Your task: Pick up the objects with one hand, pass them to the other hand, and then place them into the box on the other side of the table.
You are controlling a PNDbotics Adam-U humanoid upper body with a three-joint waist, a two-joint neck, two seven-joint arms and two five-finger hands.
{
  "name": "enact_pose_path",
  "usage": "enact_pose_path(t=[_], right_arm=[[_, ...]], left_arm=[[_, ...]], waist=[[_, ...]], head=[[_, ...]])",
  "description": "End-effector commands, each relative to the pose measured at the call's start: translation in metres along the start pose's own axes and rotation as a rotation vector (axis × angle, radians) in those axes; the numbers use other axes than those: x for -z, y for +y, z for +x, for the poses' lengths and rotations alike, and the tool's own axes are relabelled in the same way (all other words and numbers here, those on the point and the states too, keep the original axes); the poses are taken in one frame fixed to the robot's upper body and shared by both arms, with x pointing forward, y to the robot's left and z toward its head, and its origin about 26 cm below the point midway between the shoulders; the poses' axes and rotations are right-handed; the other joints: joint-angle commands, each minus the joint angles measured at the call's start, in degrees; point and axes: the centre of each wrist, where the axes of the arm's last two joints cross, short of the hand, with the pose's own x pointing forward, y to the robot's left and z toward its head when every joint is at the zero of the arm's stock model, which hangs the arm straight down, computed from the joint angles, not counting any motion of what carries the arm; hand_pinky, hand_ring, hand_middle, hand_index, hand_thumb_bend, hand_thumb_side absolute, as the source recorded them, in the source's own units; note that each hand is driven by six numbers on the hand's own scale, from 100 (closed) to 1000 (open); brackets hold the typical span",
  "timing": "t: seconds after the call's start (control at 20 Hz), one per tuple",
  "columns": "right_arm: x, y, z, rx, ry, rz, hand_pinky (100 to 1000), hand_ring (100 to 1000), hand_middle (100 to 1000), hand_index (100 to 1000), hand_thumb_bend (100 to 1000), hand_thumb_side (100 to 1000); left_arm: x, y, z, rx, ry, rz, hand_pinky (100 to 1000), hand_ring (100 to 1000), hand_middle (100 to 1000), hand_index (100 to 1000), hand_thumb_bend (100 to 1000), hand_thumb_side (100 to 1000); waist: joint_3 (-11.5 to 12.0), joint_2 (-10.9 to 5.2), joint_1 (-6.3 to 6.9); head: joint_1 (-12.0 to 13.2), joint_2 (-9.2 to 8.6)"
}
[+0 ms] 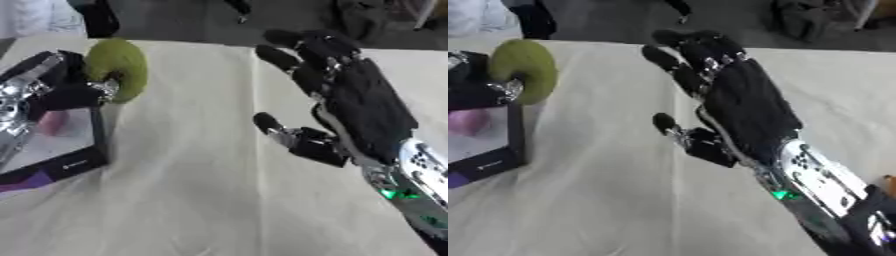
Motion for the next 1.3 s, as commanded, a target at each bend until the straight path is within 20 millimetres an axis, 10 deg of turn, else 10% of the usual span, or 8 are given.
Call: enact_pose_path(t=[0.05,0.45,0.75,1.15,1.2,1.3], right_arm=[[-0.003,-0.02,-0.02,-0.034,0.084,-0.011,805,777,820,857,351,100],[-0.022,-0.065,-0.067,-0.104,0.394,-0.046,800,762,809,838,259,100],[-0.038,-0.085,-0.09,-0.22,0.503,-0.079,799,763,809,836,285,100],[-0.053,-0.103,-0.107,-0.329,0.622,-0.112,797,760,809,836,286,100],[-0.055,-0.105,-0.108,-0.341,0.633,-0.116,796,759,808,835,284,100],[-0.057,-0.108,-0.111,-0.361,0.653,-0.124,795,758,808,836,286,100]], left_arm=[[0.001,0.035,-0.008,0.043,0.028,0.138,632,390,178,300,100,119],[0.009,0.07,-0.058,0.121,0.202,0.31,649,421,205,326,100,100],[0.008,0.08,-0.078,0.236,0.267,0.324,732,535,378,515,100,100],[0.001,0.094,-0.088,0.382,0.333,0.247,900,820,699,827,416,115],[0.0,0.096,-0.089,0.401,0.343,0.247,917,835,724,853,554,307],[-0.002,0.1,-0.09,0.444,0.364,0.257,935,847,733,865,634,371]], waist=[[-0.03,-0.87,0.04],[-0.57,-0.85,-0.86],[-0.71,-0.62,-1.02],[-0.81,-0.51,-0.97],[-0.81,-0.49,-0.93],[-0.84,-0.48,-0.87]], head=[[1.26,-0.15],[4.84,-0.6],[6.66,-0.81],[6.91,-0.96],[6.9,-0.99],[6.85,-1.01]])
